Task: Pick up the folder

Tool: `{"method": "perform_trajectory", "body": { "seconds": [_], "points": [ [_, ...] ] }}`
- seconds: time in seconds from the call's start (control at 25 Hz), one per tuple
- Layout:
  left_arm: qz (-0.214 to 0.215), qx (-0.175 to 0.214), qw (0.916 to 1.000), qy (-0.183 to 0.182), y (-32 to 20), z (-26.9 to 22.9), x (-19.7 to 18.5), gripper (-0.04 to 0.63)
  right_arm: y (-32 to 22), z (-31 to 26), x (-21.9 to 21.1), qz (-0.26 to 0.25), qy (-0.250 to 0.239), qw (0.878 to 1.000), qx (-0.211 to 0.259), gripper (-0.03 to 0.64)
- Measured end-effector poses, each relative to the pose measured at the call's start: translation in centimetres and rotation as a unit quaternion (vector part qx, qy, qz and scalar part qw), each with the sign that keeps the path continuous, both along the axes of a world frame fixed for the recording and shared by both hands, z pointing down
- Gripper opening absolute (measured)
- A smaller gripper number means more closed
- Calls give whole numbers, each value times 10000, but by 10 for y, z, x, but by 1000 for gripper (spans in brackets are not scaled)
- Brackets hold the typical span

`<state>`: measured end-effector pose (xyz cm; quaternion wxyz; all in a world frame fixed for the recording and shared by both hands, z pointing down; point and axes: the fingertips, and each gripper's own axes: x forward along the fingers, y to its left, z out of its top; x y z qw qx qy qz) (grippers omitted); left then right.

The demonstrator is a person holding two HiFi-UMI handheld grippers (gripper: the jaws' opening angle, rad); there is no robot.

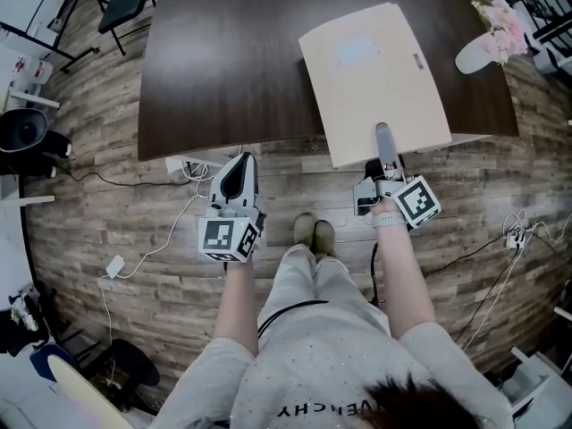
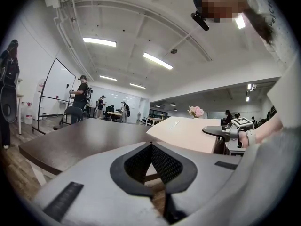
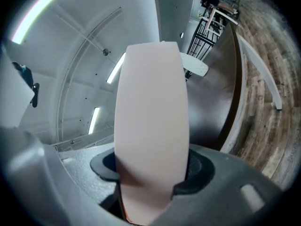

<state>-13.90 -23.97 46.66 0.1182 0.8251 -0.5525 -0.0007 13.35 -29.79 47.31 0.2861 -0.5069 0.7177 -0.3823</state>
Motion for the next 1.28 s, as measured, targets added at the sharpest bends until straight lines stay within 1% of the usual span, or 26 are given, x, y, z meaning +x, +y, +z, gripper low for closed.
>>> {"method": "perform_trajectory", "body": {
  "seconds": [0.28, 0.6, 0.8, 0.96, 1.28],
  "points": [
    [-19, 62, 10000, 14, -7, -12, -1, -2, 1, -18, 11, 20, 299, 9995, 115, 267],
    [-39, 111, 9999, 35, -14, -25, 2, -2, 0, -37, 18, -70, 1046, 9941, 281, 267],
    [-57, 184, 9998, 27, -21, -39, 2, -2, -4, -58, 24, -46, 1648, 9850, 515, 267],
    [-58, 263, 9996, 13, -26, -49, -2, -2, -5, -70, 28, -9, 1947, 9782, 720, 267],
    [-60, 371, 9993, -6, -33, -63, -4, -2, -6, -90, 39, 98, 2522, 9635, 893, 267]
  ]
}}
